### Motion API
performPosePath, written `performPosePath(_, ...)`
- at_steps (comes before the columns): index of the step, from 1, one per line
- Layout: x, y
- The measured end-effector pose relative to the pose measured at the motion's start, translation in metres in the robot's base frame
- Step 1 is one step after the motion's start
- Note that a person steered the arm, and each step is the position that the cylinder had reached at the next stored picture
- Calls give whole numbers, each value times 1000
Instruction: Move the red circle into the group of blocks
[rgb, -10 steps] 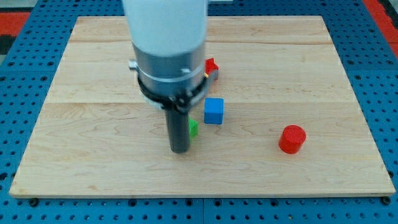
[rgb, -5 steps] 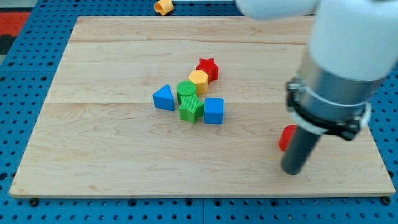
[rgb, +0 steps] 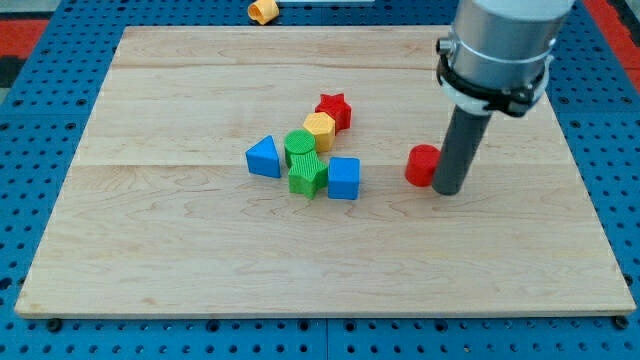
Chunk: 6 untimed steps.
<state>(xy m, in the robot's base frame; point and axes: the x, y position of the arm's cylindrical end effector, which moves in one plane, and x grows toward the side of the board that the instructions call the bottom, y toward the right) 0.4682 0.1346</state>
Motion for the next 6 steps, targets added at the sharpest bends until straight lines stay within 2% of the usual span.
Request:
performPosePath(2, -56, -2)
performPosePath(4, -52, -80)
performPosePath(6, -60, -118)
